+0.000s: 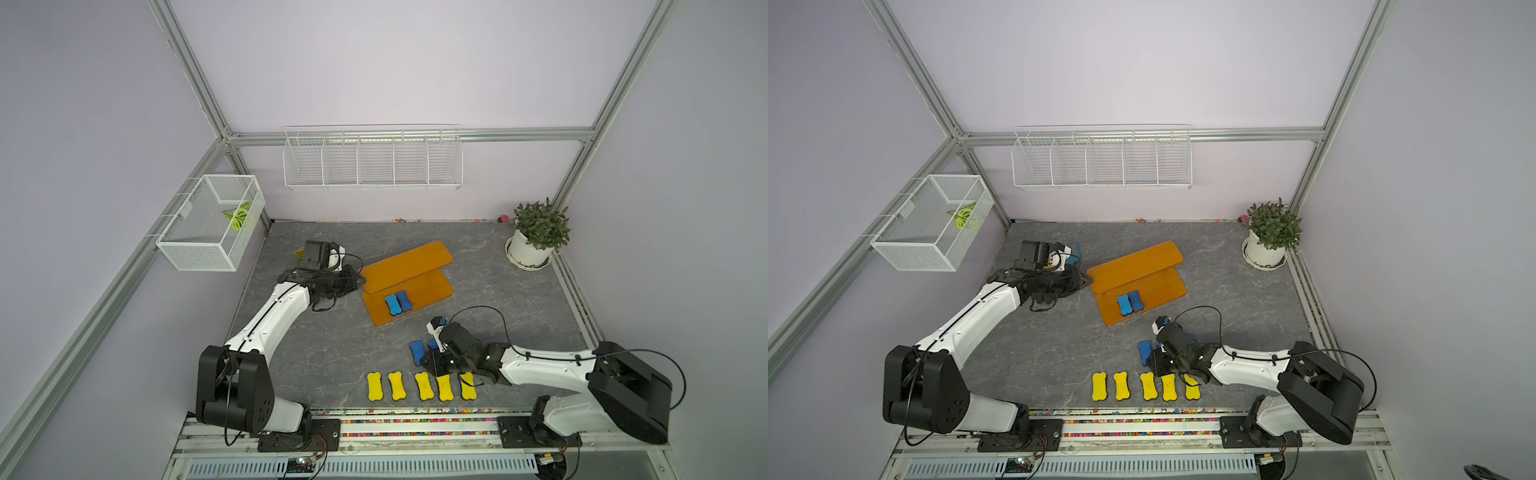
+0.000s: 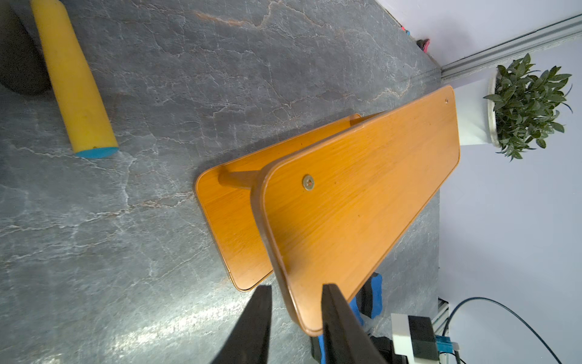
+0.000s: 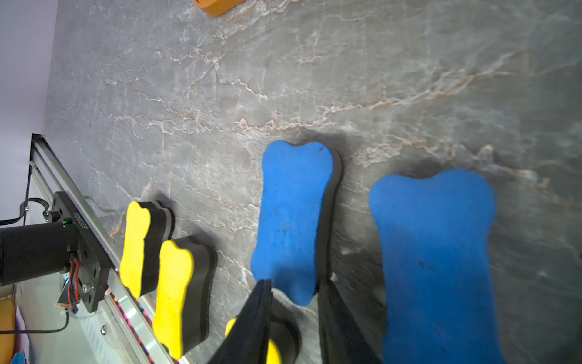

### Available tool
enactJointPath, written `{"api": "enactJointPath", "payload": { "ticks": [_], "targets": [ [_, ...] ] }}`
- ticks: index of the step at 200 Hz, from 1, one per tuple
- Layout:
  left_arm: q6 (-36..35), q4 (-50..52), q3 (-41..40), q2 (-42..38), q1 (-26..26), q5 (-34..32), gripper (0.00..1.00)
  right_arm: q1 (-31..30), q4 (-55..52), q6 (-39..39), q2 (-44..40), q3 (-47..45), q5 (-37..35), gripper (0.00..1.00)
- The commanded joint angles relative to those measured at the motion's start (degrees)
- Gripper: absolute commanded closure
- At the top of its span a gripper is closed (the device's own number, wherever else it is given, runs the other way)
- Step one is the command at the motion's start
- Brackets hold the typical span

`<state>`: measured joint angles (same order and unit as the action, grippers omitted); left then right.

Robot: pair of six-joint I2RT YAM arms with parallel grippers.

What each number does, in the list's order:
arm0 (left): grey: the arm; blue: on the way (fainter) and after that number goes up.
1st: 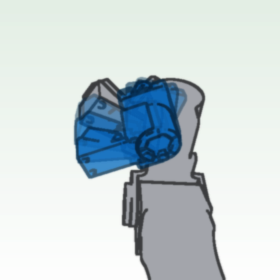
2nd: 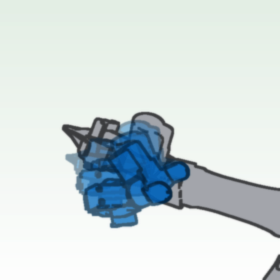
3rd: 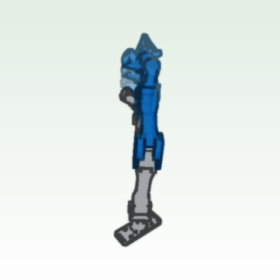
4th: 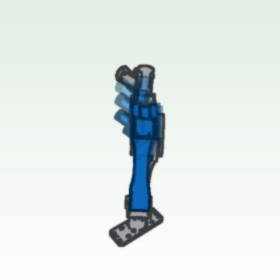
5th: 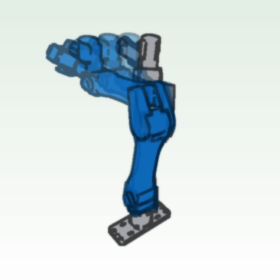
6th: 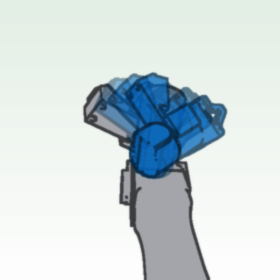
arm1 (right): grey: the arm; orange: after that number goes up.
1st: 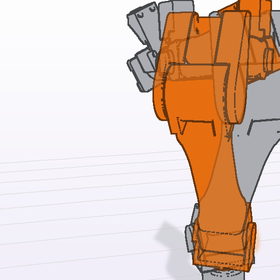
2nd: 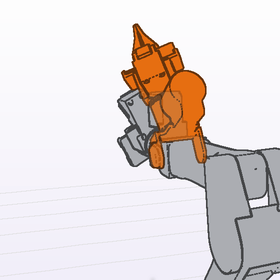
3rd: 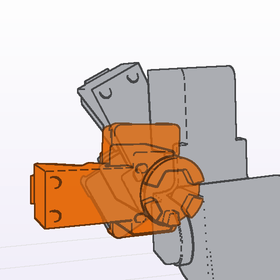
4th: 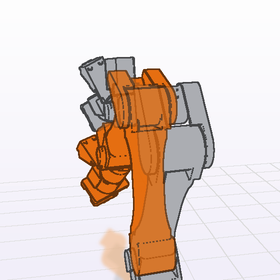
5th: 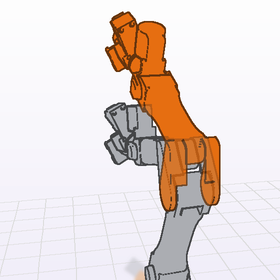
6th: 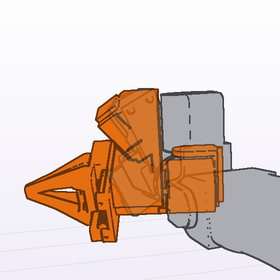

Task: Remove the whiteboard erasers from the shelf
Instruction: Place the whiteboard eraser at the center of the board, then pick up the whiteboard eraser from the shelf.

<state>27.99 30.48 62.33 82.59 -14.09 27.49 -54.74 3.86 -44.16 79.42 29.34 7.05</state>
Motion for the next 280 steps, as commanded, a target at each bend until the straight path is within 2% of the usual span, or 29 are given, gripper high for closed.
{"api": "enactJointPath", "payload": {
  "ticks": [1, 33, 56, 83, 171, 210, 280],
  "targets": [
    [-0.1, -0.1, -0.1, -0.2, 0.1, 0.1, 0.67, -0.4, -0.5, 1.4, -0.6, 1.0, 0.0, 0.68],
    [0.0, -0.3, -0.2, -0.1, 0.1, 0.5, 0.68, -0.4, -3.8, 2.7, -4.0, 1.7, -2.3, 0.66],
    [0.2, -0.6, -0.5, -0.1, 0.1, 0.8, 0.67, -0.4, -6.6, 3.7, -5.1, 4.6, -7.3, 0.65],
    [0.1, 0.1, -0.5, 0.5, 0.1, 0.0, 0.67, 1.4, -0.6, 6.1, -3.2, 6.4, -10.0, 0.64],
    [0.2, -0.1, 0.3, 3.8, 0.1, 0.4, 0.69, 13.2, 15.9, 11.9, 9.1, 11.8, -8.1, 0.63],
    [0.1, -0.1, 0.5, 5.3, 0.1, 0.8, 0.78, 14.7, 22.2, 10.6, 16.5, 14.0, -5.0, 0.63],
    [-0.1, 0.3, 0.5, 5.6, 0.1, 0.3, 0.80, 15.3, 29.8, 10.2, 24.9, 16.0, -1.0, 0.63]
  ]
}}
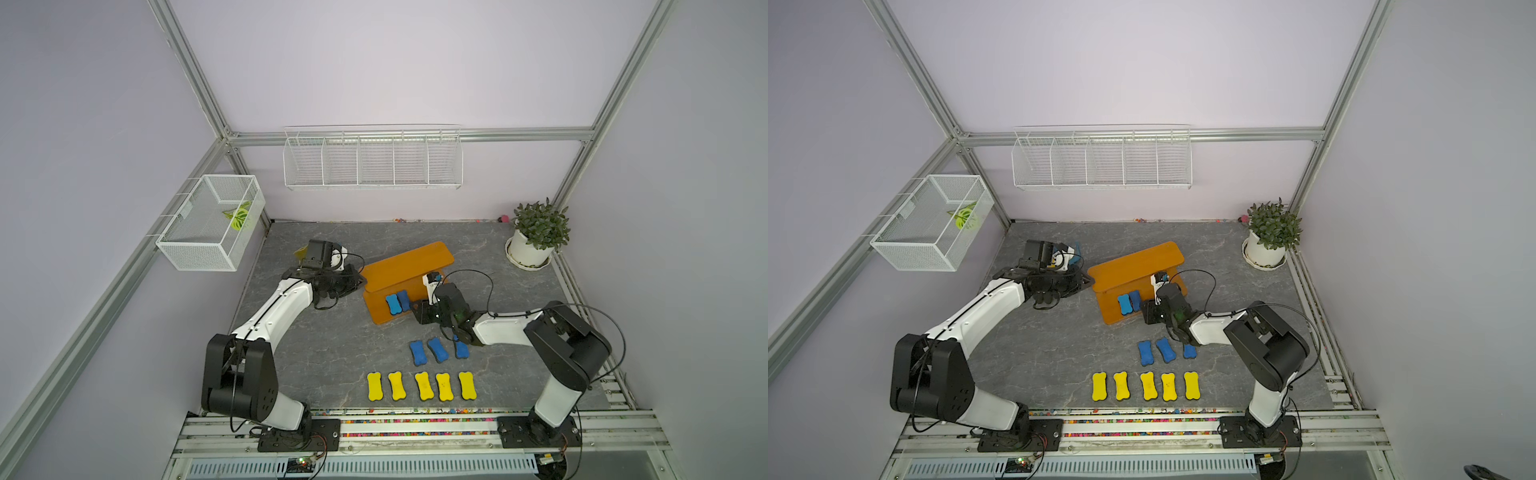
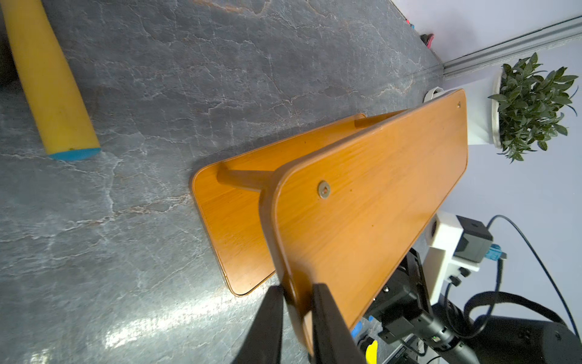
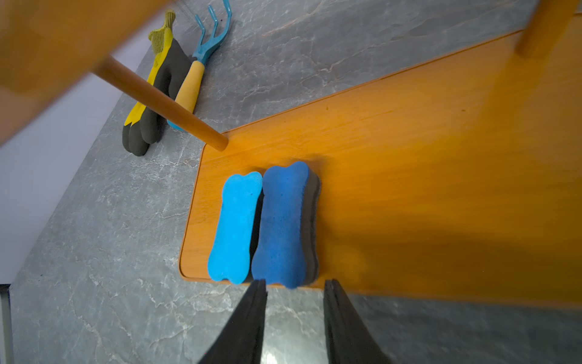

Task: Remove the whiteboard erasers from the shelf
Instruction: Pick up the whiteboard eraser from the shelf.

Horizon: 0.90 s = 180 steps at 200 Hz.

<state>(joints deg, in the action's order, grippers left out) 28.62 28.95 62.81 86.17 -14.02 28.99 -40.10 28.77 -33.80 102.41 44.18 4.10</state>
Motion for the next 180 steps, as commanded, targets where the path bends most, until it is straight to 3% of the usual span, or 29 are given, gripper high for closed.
{"api": "enactJointPath", "payload": {
  "ticks": [1, 147, 180],
  "targets": [
    [-0.7, 1.8, 0.0, 2.0, 0.0, -1.2, 0.80, 0.7, 4.9, -0.2, 1.9, 1.1, 2.0, 0.63],
    [-0.6, 1.9, -0.4, 1.5, 0.0, -1.0, 0.80, 0.9, 5.4, -0.8, 7.6, 2.8, 3.1, 0.63],
    [-0.7, 2.0, -0.4, 1.5, 0.0, -1.0, 0.80, 0.9, 5.2, -1.4, 8.5, 3.1, 3.5, 0.72]
  ]
}}
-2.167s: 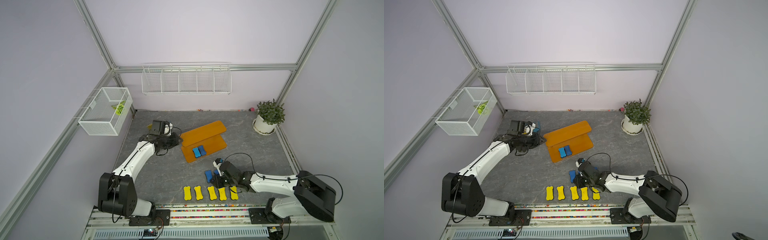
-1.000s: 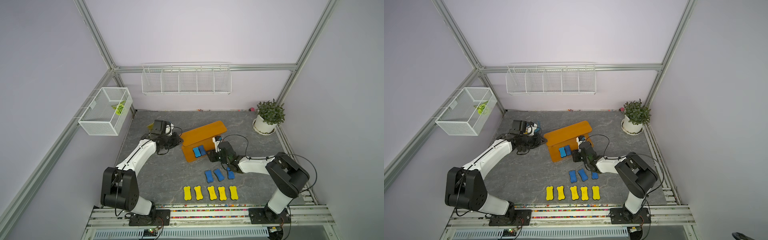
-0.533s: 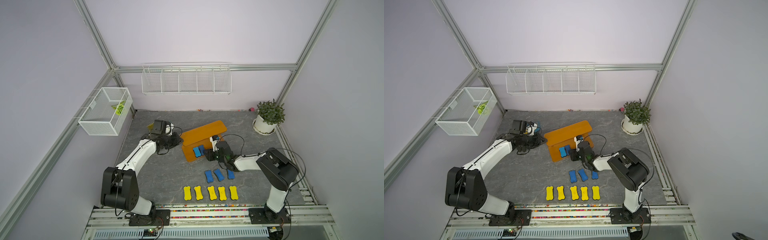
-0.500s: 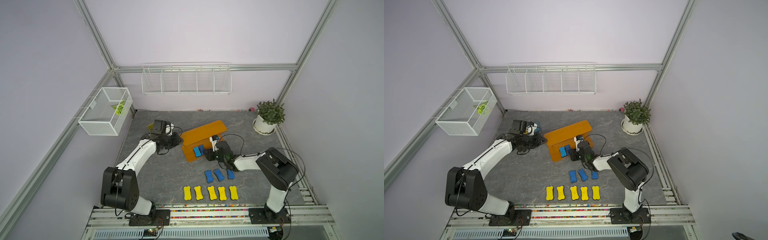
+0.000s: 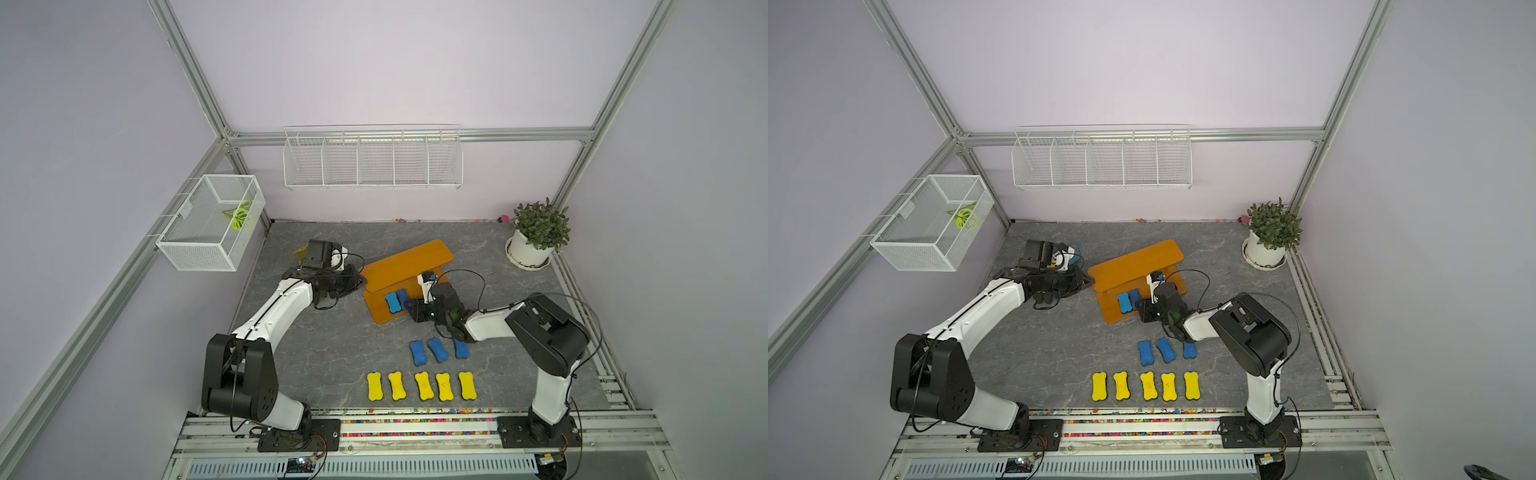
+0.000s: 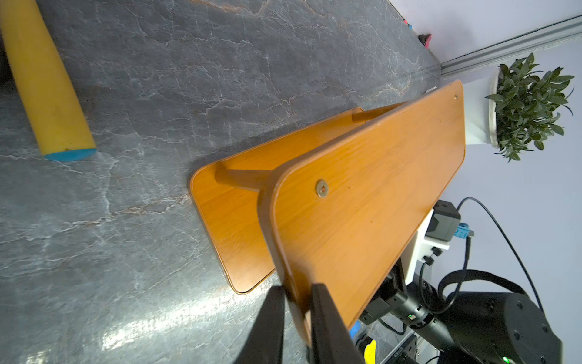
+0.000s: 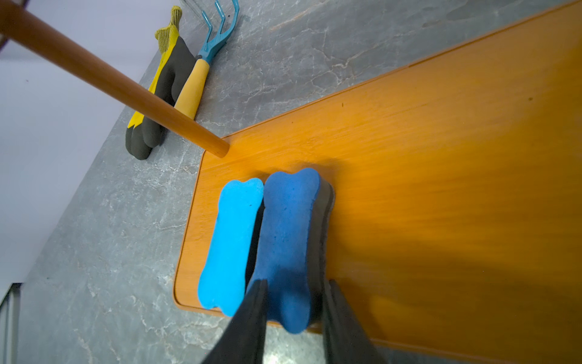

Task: Remove the whiteboard erasers from the shelf
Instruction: Pick up the whiteboard eraser from the shelf.

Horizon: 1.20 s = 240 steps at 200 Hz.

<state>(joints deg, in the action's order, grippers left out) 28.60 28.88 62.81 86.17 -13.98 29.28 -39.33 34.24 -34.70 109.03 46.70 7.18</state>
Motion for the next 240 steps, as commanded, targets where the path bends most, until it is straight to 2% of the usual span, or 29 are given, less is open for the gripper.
{"api": "enactJointPath", "payload": {
  "ticks": [1, 70, 128, 185, 211, 240],
  "targets": [
    [-0.7, 2.1, -0.4, 1.5, -0.1, -1.3, 0.80, 0.1, -0.3, -0.5, 1.9, 0.6, 0.4, 0.72],
    [-0.8, 2.3, -0.4, 0.6, 0.0, -1.6, 0.78, 0.2, -3.0, -0.6, 0.5, -0.5, 0.6, 1.00],
    [-0.7, 2.3, -0.5, -0.4, 0.0, -2.1, 0.77, 0.2, -6.1, -1.5, -4.0, -1.3, -1.5, 1.00],
    [-0.6, 2.2, -0.3, -0.9, 0.0, -1.6, 0.70, 0.1, -8.3, -3.5, -10.7, -4.0, -2.2, 1.00],
    [-0.4, 2.2, -0.3, -1.7, -0.1, -2.1, 0.69, -2.0, -11.5, -4.1, -15.1, -5.7, -3.0, 1.00],
    [-0.5, 2.3, -0.3, -2.1, 0.0, -2.0, 0.68, -7.3, -17.4, -5.4, -20.8, -7.6, -5.0, 1.00]
  ]
}}
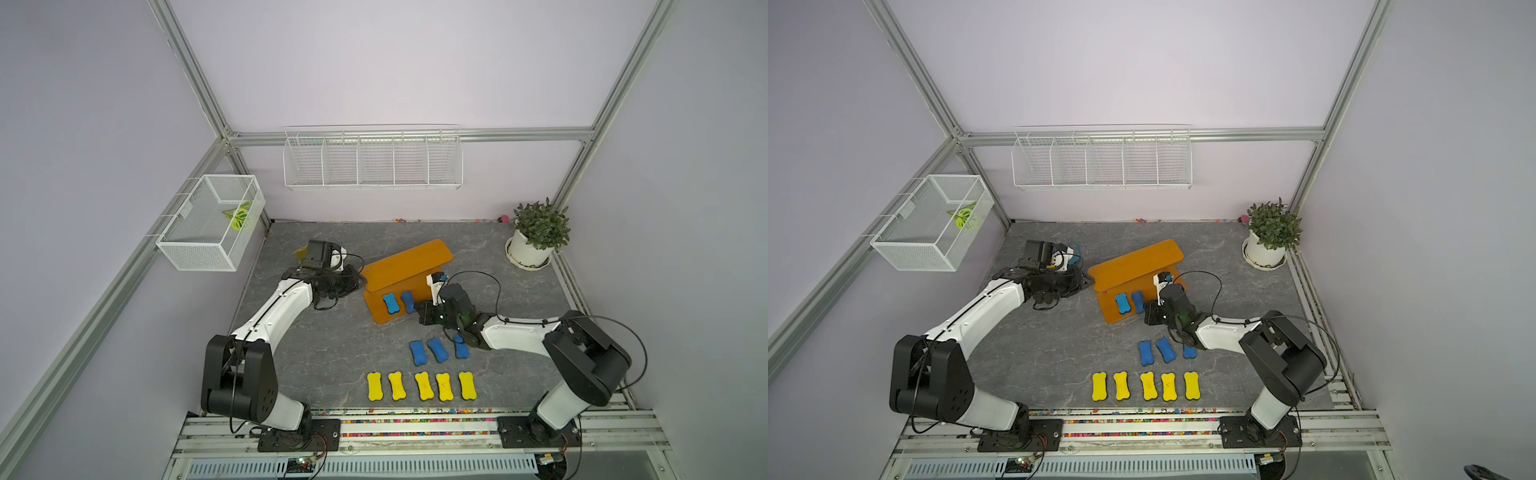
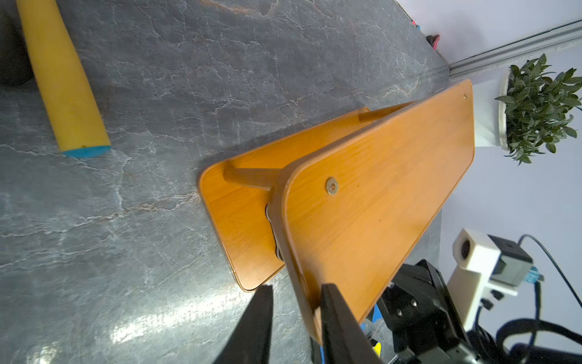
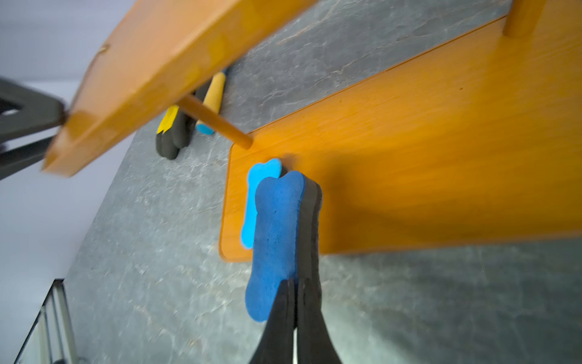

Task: Remove the whiteboard erasers from the shelf
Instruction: Pick up the whiteboard eraser from the shelf, then place the whiteboard eraser at the center of the board.

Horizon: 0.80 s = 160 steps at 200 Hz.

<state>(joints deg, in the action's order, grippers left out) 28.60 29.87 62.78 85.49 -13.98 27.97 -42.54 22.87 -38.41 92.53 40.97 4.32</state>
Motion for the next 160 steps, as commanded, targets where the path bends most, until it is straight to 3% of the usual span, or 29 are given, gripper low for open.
{"api": "enactJointPath", "payload": {
  "ticks": [1, 45, 160],
  "targets": [
    [-0.5, 1.3, -0.3, -1.5, 0.0, -0.7, 0.68, -4.3, -6.3, -1.7, -4.5, -1.9, -2.2, 1.00],
    [-0.7, 1.1, -0.1, -2.0, 0.0, -0.2, 0.68, -11.5, -15.3, -2.4, -7.3, -1.9, -3.1, 1.00],
    [-1.0, 1.5, -0.3, -2.0, -0.1, -0.4, 0.68, -12.4, -20.4, -1.3, -0.9, 2.7, 5.4, 1.00]
  ]
}}
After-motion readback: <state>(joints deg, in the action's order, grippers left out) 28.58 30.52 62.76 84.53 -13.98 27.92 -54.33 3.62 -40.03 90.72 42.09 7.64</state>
